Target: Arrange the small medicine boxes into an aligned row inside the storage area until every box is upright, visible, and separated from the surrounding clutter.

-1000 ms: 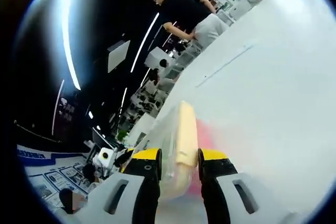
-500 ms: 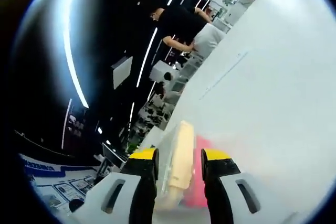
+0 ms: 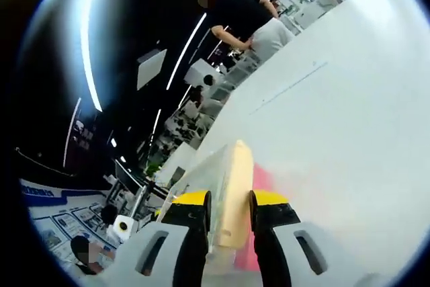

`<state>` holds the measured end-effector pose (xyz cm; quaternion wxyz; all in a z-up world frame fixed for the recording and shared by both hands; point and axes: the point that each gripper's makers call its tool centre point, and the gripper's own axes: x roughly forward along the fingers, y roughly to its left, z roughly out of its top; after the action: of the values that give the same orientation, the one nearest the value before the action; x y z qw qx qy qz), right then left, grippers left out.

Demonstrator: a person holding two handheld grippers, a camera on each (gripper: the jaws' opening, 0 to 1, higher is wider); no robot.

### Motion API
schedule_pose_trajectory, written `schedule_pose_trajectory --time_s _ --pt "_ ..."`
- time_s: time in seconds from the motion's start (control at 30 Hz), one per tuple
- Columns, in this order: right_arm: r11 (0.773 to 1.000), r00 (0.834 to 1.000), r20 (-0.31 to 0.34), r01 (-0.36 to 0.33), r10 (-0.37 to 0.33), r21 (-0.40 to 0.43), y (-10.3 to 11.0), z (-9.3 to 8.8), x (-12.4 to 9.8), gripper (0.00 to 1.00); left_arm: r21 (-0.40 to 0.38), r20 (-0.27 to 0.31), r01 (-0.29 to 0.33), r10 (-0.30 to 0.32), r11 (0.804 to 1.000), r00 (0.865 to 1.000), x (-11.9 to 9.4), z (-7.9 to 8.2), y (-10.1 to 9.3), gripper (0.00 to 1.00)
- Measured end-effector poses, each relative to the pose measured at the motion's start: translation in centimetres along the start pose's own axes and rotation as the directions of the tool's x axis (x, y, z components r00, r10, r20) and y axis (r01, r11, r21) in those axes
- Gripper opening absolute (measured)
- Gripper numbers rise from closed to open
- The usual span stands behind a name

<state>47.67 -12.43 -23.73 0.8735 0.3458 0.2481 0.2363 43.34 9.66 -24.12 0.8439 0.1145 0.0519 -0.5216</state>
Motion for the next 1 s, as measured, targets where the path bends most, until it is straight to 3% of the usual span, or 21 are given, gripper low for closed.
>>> schedule_pose_trajectory --time_s 0.17,0.37,0.83,1.0 --pt "0.999 1.0 0.003 0.021 -0.021 -0.031 0.1 -0.3 -0.3 0.23 0.031 -0.022 0.047 -0.046 0.998 0.999 0.0 -0.2 1.4 0.63" --pt "0.998 1.0 0.016 0.023 -0.022 -0.065 0.7 -1.0 -0.2 0.24 0.019 -0.029 0.04 -0.039 0.999 0.999 0.5 -0.4 3.2 0.63" --pt "0.998 0.998 0.058 0.026 -0.023 -0.05 -0.3 -0.1 0.3 0.24 -0.011 -0.001 0.013 -0.013 1.0 1.0 1.9 -0.3 3.4 0.62" --pt "0.998 0.997 0.076 0.034 -0.03 -0.051 -0.3 -0.1 0.2 0.24 -0.022 0.006 0.01 -0.01 1.0 1.0 2.4 -0.3 4.4 0.62"
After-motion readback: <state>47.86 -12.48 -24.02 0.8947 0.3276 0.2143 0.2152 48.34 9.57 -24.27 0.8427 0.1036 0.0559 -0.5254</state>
